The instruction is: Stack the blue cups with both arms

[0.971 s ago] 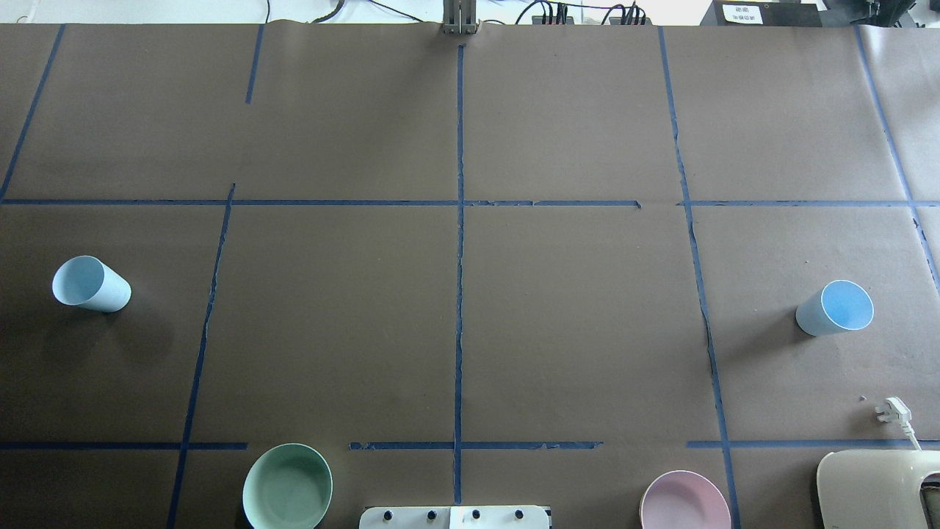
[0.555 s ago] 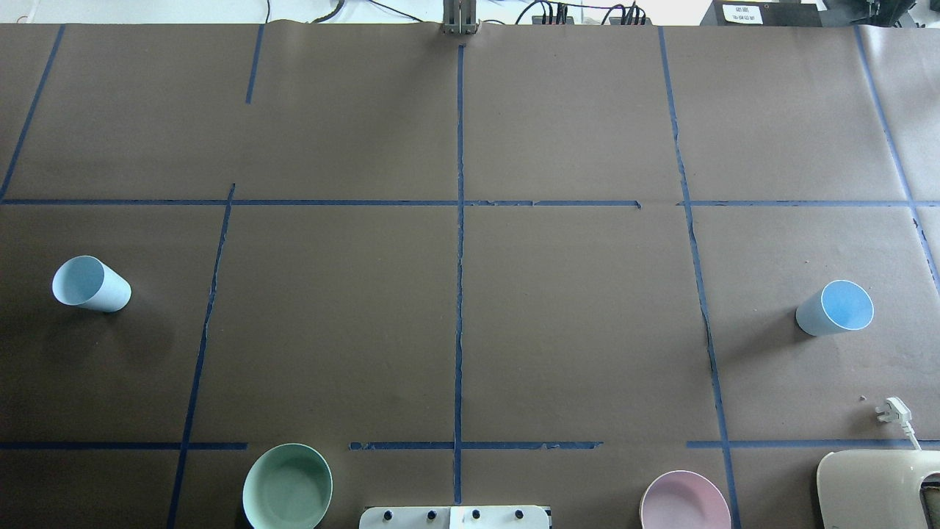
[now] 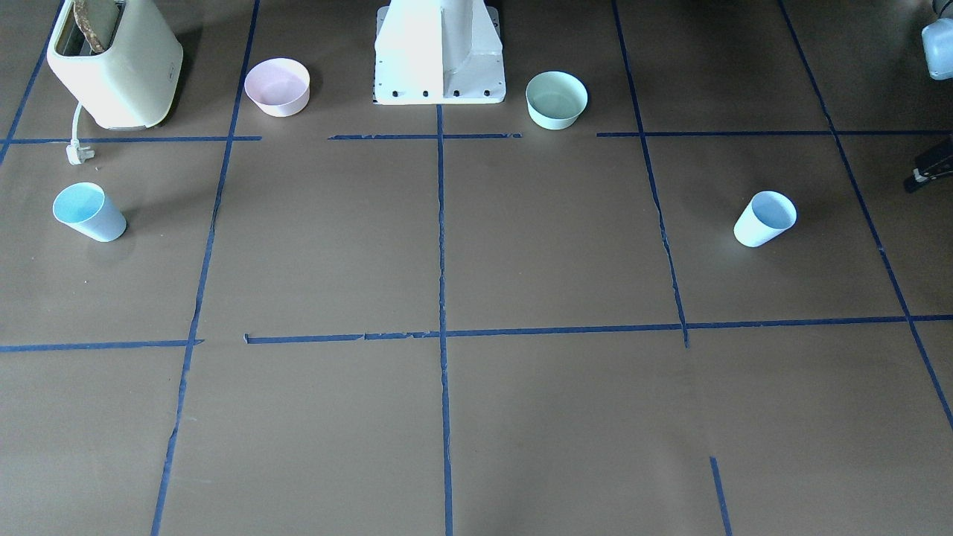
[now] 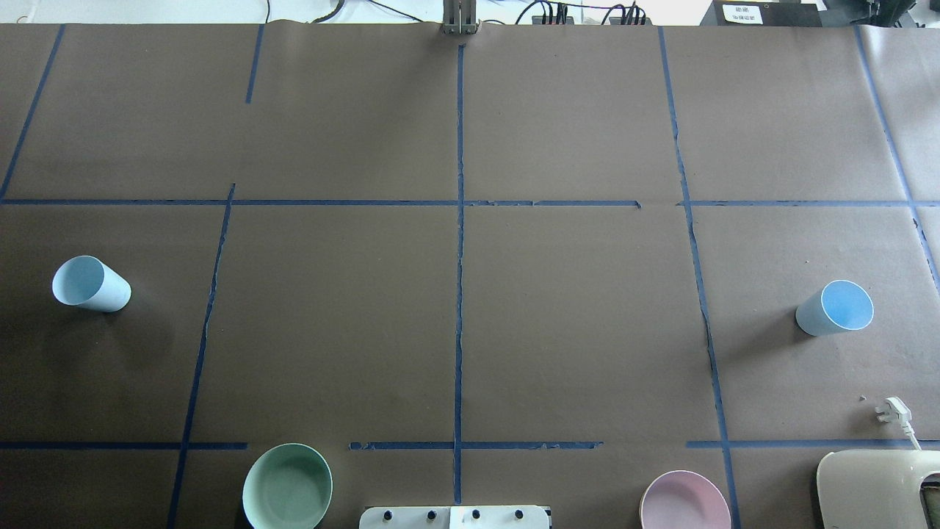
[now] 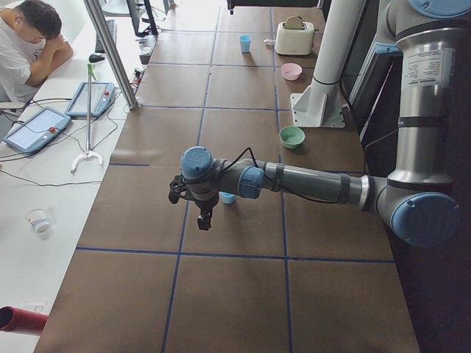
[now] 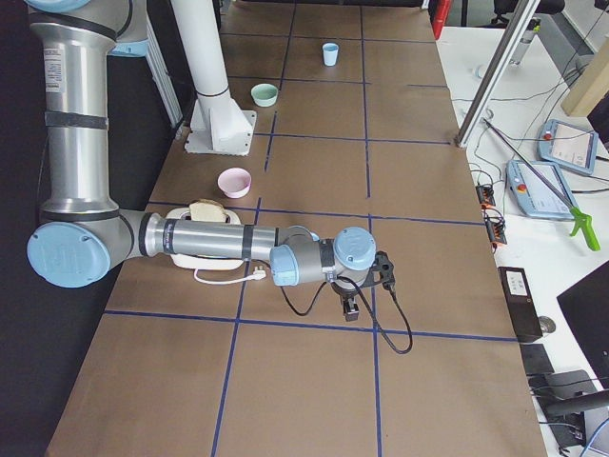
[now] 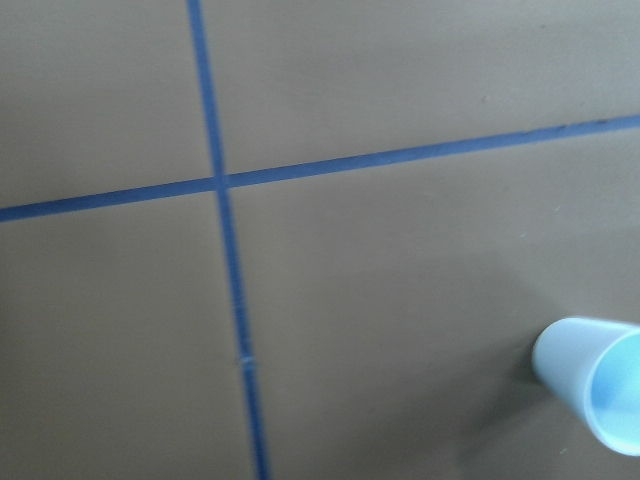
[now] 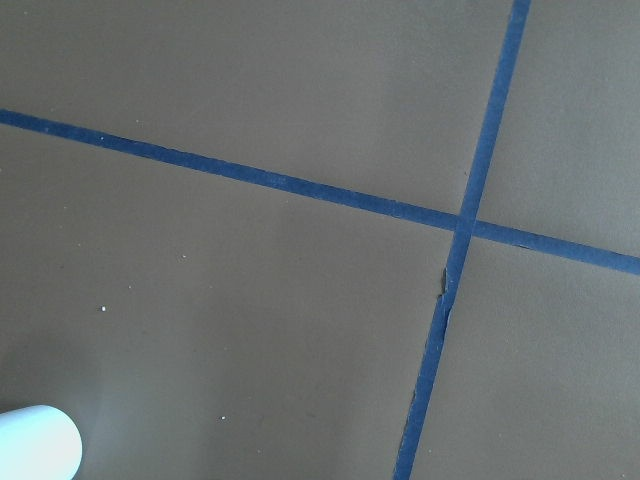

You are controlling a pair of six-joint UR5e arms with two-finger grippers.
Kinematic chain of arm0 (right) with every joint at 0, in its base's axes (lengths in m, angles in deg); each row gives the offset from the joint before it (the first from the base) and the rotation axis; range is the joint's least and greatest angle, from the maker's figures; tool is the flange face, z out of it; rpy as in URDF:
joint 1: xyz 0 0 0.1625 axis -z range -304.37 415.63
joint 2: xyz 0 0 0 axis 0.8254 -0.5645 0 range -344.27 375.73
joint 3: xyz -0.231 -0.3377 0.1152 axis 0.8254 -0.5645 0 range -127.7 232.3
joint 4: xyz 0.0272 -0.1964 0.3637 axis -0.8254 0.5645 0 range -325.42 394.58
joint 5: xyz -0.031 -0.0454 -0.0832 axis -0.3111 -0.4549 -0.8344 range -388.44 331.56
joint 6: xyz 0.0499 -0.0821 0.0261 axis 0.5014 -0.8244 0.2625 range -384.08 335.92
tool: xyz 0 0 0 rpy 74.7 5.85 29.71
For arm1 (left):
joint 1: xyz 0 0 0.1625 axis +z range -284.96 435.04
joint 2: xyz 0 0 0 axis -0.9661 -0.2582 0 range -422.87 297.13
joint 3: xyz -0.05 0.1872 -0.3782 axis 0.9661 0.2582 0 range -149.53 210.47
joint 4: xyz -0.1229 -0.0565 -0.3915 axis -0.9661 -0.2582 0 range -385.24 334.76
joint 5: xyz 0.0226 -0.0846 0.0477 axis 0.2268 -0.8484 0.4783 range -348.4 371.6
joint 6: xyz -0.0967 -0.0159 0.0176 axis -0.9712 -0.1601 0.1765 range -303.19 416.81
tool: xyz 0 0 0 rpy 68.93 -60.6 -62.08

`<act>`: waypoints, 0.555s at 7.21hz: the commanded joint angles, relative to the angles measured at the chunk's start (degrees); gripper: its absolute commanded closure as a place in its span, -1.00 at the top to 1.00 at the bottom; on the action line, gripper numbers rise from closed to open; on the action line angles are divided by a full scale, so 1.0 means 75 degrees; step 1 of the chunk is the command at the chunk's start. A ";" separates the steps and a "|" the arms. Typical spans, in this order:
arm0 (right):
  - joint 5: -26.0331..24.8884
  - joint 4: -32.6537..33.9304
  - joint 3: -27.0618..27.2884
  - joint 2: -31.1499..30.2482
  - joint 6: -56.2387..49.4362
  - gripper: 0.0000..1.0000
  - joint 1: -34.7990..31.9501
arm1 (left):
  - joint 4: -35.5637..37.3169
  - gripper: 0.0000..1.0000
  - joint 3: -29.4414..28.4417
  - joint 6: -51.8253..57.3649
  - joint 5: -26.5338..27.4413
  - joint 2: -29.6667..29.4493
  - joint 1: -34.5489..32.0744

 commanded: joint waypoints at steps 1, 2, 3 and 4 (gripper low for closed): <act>-0.0031 -0.0010 0.0000 -0.0017 0.0021 1.00 0.0004 | -0.1542 1.00 -0.0011 -0.3049 0.0173 0.0150 0.1253; -0.0031 0.0002 0.0000 -0.0017 0.0021 1.00 0.0004 | -0.1998 1.00 -0.0034 -0.3656 0.0615 0.0150 0.1688; -0.0043 0.0002 0.0000 -0.0017 0.0033 0.99 0.0004 | -0.2060 1.00 -0.0046 -0.3906 0.0898 0.0150 0.2017; -0.0066 -0.0010 0.0000 -0.0006 0.0033 0.99 0.0004 | -0.2073 1.00 -0.0092 -0.4012 0.0912 0.0139 0.2241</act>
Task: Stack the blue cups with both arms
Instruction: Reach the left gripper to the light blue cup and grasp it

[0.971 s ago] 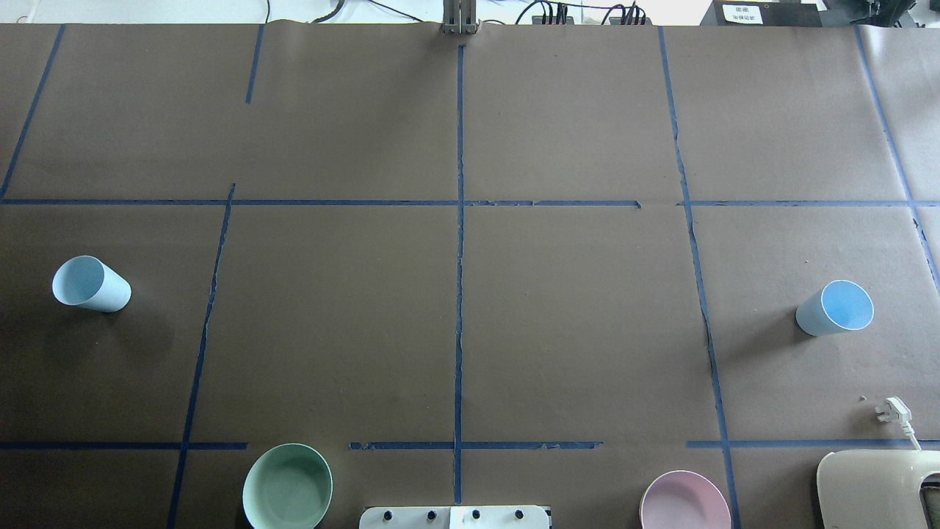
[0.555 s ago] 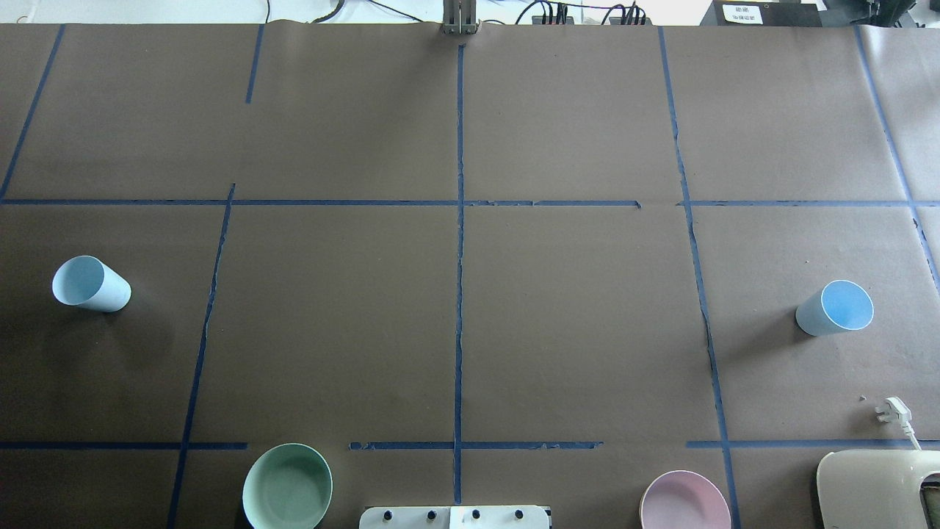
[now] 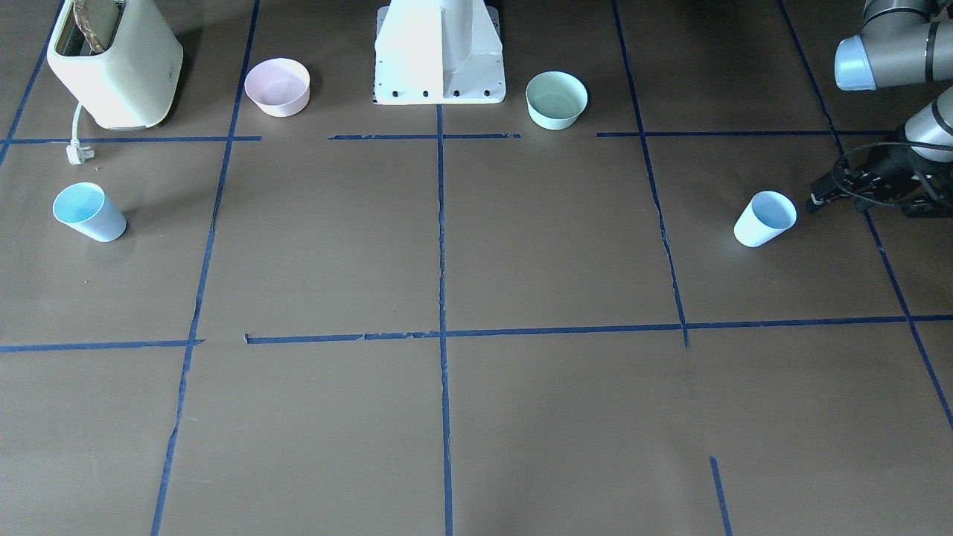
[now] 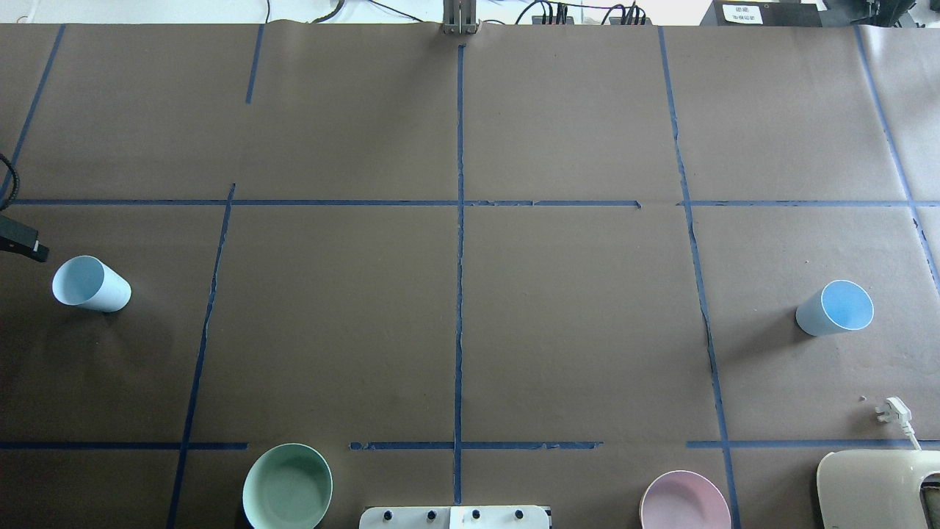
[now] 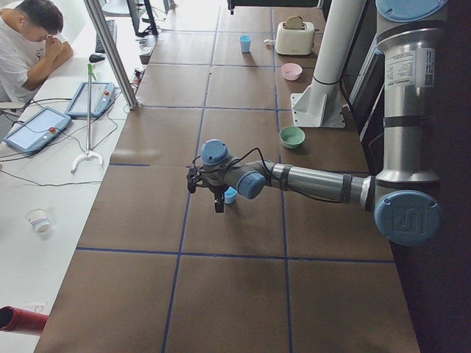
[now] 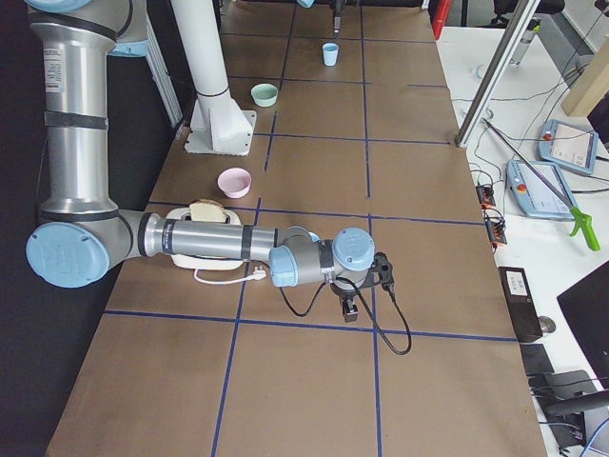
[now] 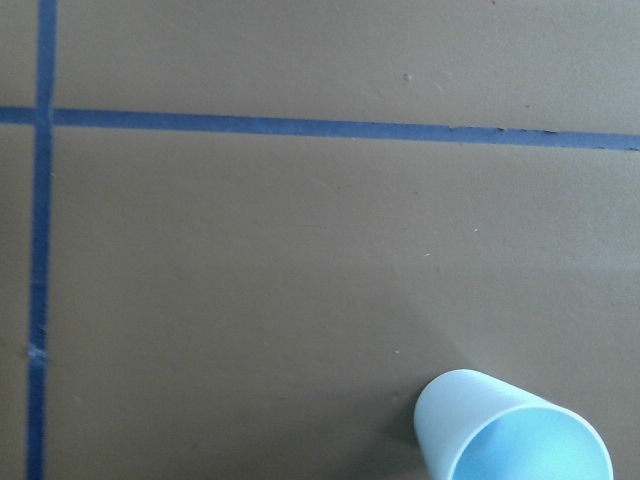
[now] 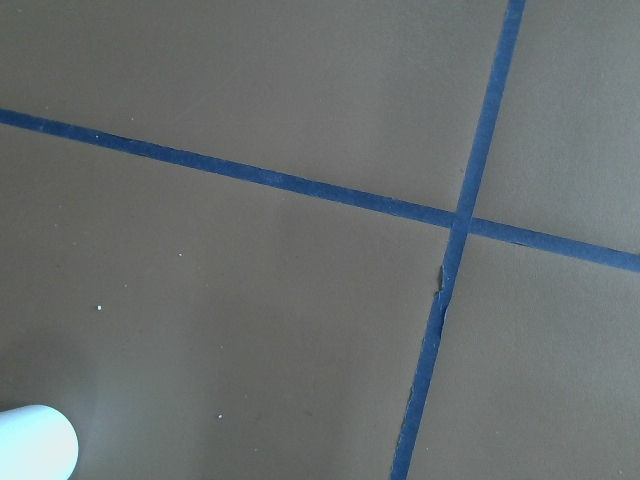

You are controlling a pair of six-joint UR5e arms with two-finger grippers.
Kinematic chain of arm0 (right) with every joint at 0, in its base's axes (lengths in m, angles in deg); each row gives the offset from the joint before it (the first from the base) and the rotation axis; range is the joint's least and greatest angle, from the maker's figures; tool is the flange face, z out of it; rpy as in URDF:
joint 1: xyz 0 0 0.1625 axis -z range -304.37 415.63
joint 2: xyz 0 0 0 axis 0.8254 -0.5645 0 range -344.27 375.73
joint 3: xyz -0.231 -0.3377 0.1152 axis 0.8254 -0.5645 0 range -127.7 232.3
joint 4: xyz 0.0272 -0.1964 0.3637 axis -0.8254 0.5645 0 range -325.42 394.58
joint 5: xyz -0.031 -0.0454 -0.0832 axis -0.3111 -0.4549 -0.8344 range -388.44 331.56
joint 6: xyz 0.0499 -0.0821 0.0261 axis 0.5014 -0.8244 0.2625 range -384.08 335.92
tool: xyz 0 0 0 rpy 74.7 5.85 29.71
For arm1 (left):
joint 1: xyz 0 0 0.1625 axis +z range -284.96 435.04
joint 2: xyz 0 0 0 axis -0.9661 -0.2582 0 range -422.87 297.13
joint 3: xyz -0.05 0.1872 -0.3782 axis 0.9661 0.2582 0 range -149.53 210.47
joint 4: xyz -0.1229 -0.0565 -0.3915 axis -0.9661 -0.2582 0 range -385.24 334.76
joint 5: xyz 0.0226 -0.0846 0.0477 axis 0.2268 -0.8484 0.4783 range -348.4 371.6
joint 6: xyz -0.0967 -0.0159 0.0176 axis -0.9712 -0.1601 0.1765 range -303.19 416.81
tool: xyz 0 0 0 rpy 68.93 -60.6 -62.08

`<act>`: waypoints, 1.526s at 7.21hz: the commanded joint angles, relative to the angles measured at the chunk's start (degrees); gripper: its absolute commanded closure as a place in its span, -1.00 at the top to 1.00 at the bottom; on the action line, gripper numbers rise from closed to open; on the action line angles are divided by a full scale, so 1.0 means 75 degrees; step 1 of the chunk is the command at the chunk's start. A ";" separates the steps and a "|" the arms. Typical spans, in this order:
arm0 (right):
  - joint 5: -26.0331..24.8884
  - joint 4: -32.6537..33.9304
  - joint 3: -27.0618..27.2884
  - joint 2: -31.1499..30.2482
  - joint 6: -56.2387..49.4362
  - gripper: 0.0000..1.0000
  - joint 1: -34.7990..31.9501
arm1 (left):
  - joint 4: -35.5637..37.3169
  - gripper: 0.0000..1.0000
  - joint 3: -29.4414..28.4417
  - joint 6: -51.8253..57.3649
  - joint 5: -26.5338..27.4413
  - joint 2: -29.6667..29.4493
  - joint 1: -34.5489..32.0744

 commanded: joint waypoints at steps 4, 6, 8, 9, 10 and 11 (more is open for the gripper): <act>-0.0023 -0.0008 -0.0011 0.0021 0.0439 0.99 0.0094 | -0.0127 0.60 -0.0241 -0.0315 0.0172 -0.0111 0.0775; -0.0023 -0.0008 -0.0012 0.0009 0.0439 0.99 0.0106 | -0.0127 -0.21 -0.0383 -0.0315 0.0172 -0.0182 0.0799; -0.0035 -0.0008 -0.0012 0.0009 0.0439 0.99 0.0106 | -0.0127 -0.78 -0.0371 -0.0326 0.0160 -0.0240 0.0834; -0.0035 -0.0008 -0.0023 0.0009 0.0439 0.99 0.0118 | -0.0127 -0.94 -0.0255 -0.0361 0.0137 -0.0275 0.0834; -0.0035 -0.0008 -0.0070 0.0009 0.0439 0.99 0.0118 | -0.0115 -1.00 -0.0080 -0.0594 0.0102 -0.0311 0.0834; -0.0023 -0.0008 -0.0070 0.0009 0.0450 0.99 0.0118 | -0.0057 -1.00 0.0687 -0.1536 0.0125 -0.0427 0.0915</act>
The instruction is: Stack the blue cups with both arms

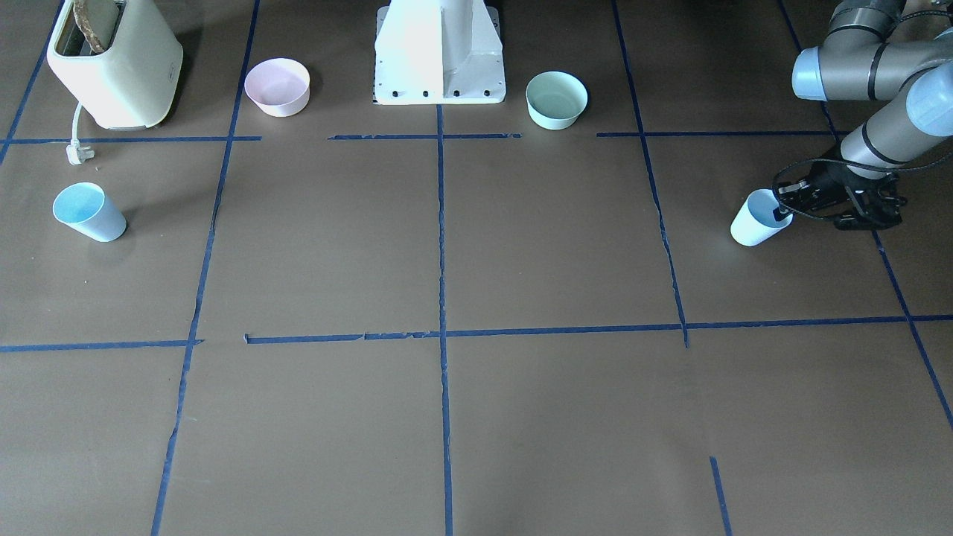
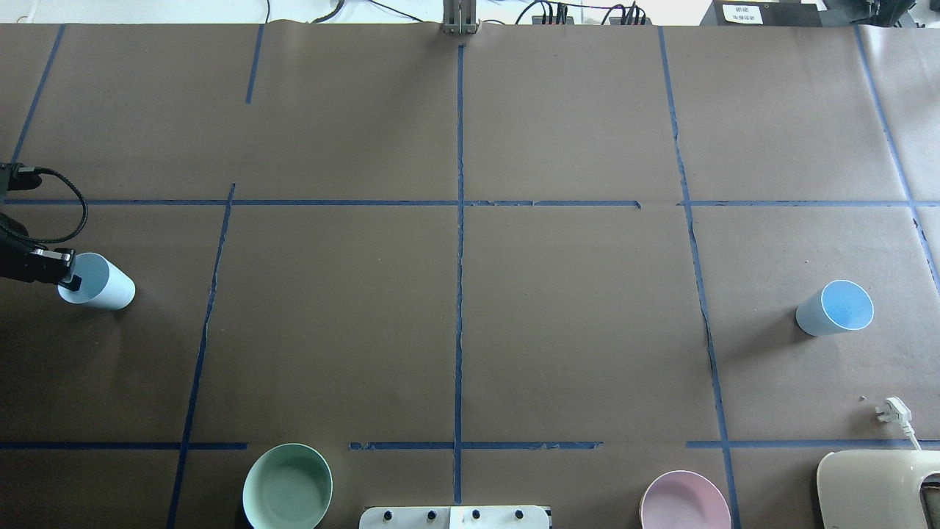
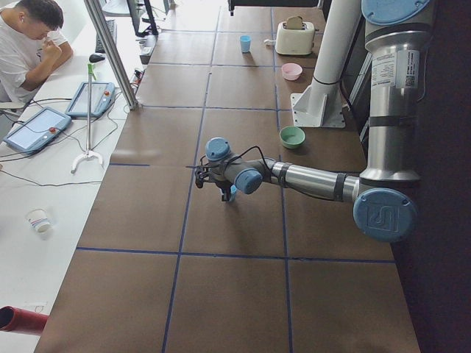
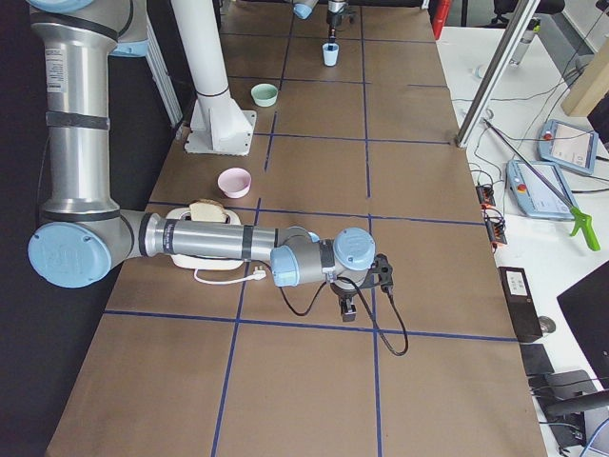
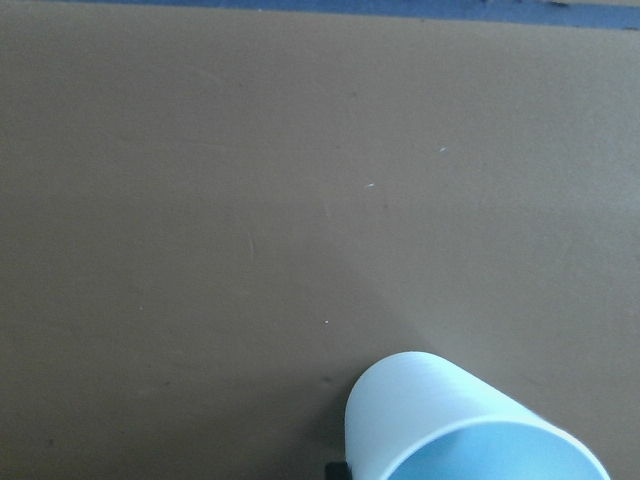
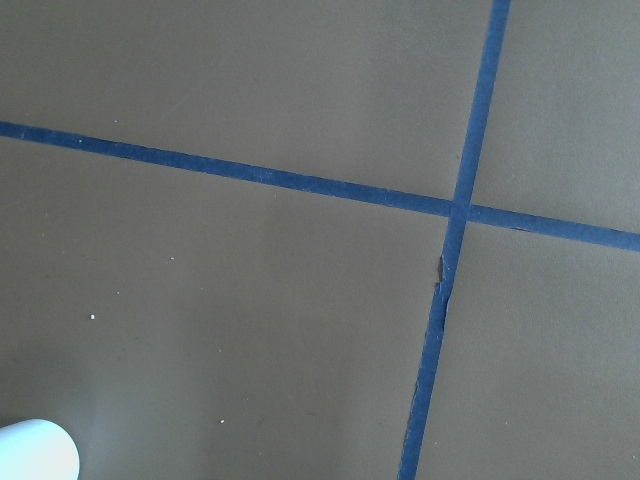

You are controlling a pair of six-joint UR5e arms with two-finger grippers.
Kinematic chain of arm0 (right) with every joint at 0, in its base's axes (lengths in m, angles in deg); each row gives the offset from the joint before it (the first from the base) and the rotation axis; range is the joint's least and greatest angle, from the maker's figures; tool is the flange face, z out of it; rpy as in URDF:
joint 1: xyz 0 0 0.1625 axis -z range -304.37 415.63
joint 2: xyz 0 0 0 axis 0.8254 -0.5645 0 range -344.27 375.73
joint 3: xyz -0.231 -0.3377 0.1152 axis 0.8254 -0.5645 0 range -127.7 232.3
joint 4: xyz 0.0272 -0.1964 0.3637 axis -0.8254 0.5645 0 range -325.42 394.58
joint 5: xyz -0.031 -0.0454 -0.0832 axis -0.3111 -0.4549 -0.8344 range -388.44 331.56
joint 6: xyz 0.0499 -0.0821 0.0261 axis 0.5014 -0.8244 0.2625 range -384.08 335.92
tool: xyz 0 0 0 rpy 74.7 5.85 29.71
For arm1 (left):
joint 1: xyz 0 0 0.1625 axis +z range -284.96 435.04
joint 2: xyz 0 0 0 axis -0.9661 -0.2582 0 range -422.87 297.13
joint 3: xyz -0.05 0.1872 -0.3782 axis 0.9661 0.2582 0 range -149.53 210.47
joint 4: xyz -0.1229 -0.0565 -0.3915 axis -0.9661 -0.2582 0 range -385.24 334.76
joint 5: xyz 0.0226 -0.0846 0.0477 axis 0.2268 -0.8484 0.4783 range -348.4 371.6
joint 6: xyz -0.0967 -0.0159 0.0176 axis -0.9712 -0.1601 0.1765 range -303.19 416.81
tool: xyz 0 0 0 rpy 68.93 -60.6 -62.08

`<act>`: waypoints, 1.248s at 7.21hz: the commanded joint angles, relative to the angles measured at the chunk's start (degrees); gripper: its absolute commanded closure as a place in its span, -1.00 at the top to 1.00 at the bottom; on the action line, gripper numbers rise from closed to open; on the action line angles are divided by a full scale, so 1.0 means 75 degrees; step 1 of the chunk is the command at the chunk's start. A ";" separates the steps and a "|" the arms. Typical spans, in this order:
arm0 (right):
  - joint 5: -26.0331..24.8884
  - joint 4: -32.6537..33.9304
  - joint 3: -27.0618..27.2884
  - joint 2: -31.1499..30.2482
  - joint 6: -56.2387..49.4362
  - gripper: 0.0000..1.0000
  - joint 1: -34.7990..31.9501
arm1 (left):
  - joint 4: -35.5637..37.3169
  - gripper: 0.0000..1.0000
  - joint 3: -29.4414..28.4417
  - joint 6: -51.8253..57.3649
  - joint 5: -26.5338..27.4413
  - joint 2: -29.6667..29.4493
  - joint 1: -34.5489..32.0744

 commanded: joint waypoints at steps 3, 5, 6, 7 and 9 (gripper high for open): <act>0.0009 0.0000 -0.0029 0.0000 -0.0003 0.99 0.0002 | 0.0607 -1.00 0.1016 -0.3517 0.1003 -0.2698 0.2314; 0.0021 0.0000 -0.0146 0.0000 -0.0003 0.99 0.0002 | 0.2619 -1.00 0.0549 -0.3769 0.2784 -0.4622 0.3562; 0.0021 0.0000 -0.0181 0.0000 -0.0003 0.99 0.0014 | 0.2581 -1.00 0.0025 -0.4513 0.2815 -0.5049 0.3763; 0.0032 0.0000 -0.0181 0.0000 -0.0003 0.99 0.0026 | 0.2580 -1.00 -0.0642 -0.4671 0.2827 -0.5702 0.3835; 0.0032 0.0000 -0.0181 0.0000 0.0009 0.99 0.0049 | 0.2348 -1.00 -0.1325 -0.4696 0.2827 -0.6188 0.3928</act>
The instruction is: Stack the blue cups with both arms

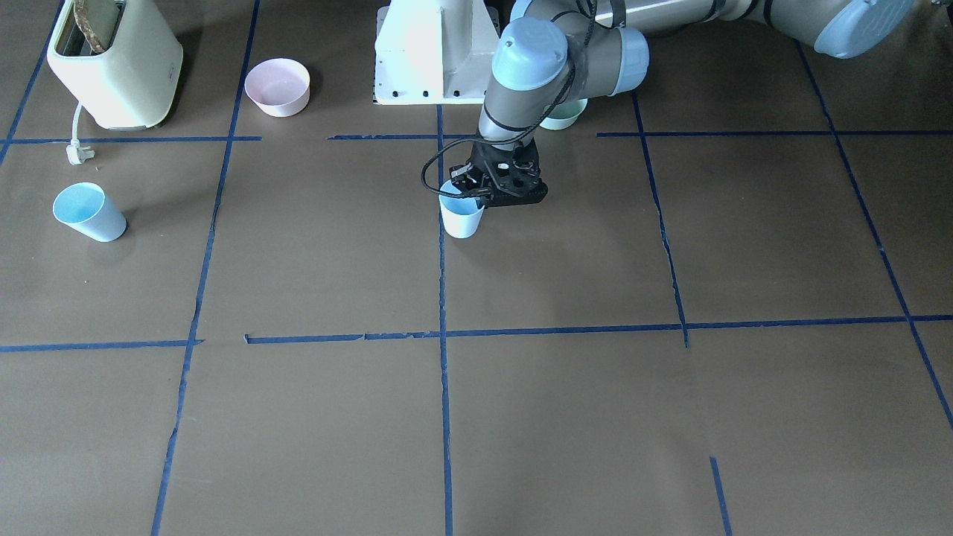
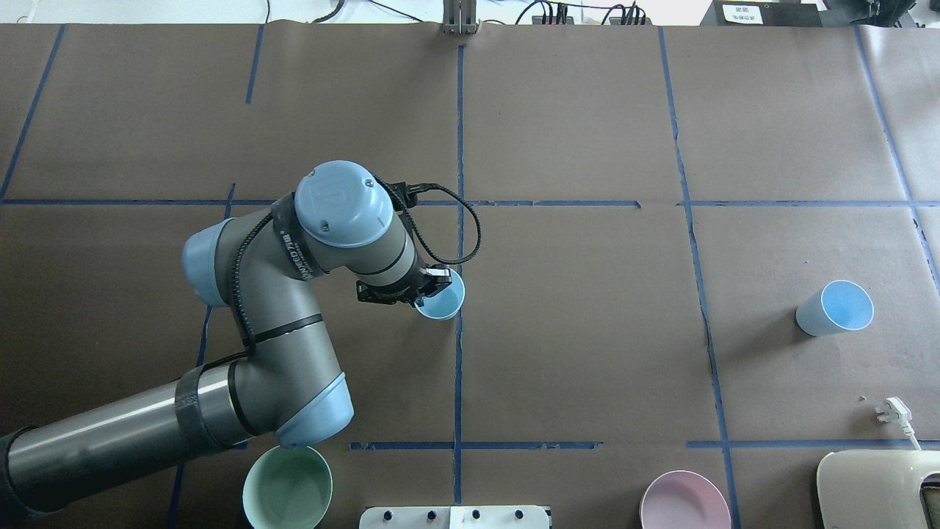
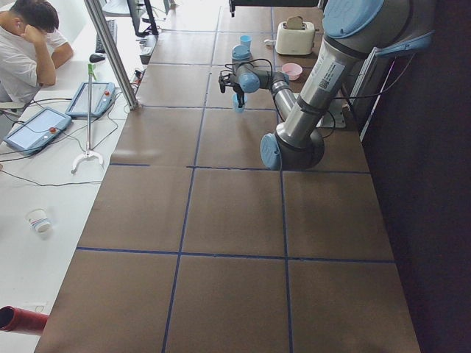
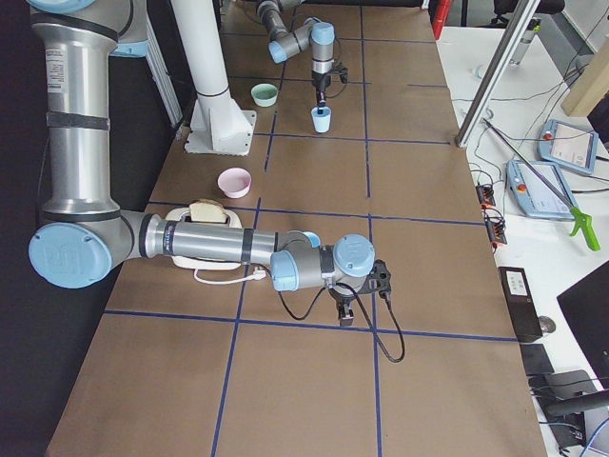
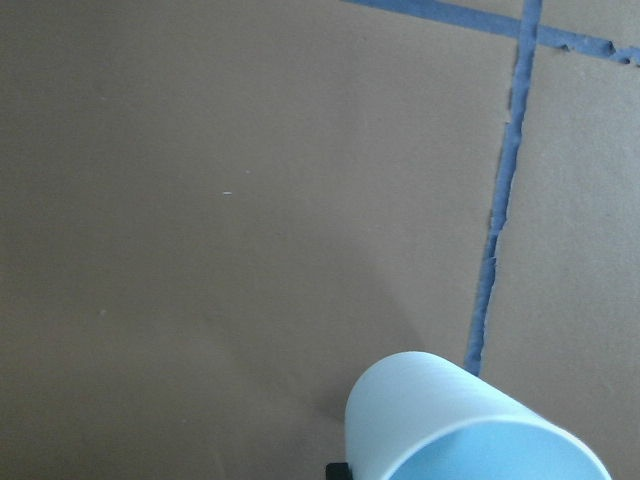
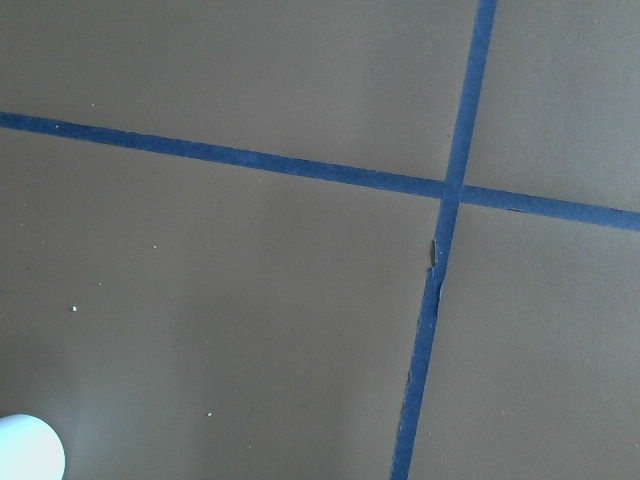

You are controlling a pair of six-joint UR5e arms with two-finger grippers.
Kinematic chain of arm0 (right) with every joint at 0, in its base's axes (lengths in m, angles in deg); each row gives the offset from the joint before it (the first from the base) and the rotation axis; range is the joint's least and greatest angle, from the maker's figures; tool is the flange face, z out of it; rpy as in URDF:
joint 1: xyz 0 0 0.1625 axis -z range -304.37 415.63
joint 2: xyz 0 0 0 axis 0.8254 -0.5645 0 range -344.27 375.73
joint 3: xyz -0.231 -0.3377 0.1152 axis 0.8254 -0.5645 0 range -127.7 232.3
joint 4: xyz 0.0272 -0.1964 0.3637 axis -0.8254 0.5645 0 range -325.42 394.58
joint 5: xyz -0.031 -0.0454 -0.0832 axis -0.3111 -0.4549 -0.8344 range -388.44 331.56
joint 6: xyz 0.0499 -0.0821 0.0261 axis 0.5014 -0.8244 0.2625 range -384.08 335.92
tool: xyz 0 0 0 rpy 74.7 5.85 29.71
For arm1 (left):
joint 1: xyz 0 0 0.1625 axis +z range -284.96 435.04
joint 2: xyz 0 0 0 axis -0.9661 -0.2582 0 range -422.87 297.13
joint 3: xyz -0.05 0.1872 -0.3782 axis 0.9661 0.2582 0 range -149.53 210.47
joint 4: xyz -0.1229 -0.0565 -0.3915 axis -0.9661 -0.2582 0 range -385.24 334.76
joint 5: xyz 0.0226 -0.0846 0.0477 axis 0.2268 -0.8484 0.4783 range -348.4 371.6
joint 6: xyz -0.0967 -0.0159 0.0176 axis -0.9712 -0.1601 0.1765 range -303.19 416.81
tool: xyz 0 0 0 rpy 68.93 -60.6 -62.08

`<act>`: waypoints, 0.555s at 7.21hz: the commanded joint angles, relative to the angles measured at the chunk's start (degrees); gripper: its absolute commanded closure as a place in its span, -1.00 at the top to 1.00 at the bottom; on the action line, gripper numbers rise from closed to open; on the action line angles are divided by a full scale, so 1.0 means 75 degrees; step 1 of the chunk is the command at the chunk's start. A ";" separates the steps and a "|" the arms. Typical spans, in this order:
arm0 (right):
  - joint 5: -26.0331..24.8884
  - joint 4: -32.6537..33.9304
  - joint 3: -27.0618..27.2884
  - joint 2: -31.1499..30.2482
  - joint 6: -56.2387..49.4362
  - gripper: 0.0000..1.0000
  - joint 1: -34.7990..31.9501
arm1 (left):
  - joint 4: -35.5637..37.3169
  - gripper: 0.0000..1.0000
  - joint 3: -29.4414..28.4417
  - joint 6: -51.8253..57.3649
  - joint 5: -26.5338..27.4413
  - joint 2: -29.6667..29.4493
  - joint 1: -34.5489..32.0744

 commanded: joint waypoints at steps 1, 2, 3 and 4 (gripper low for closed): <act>0.0001 -0.0012 -0.0003 0.0000 -0.0002 0.99 0.0013 | -0.0333 -1.00 -0.0636 -0.0046 0.0014 -0.0367 0.0087; 0.0013 -0.0012 -0.0003 0.0012 0.0009 0.99 0.0013 | -0.0335 -0.99 -0.0638 -0.0046 0.0025 -0.0379 0.0087; 0.0001 -0.0012 -0.0003 0.0012 0.0009 0.99 0.0013 | -0.0335 -0.95 -0.0627 -0.0115 0.0014 -0.0379 0.0099; 0.0013 -0.0012 0.0008 0.0012 0.0009 0.99 0.0013 | -0.0335 -0.81 -0.0627 -0.0116 0.0025 -0.0379 0.0099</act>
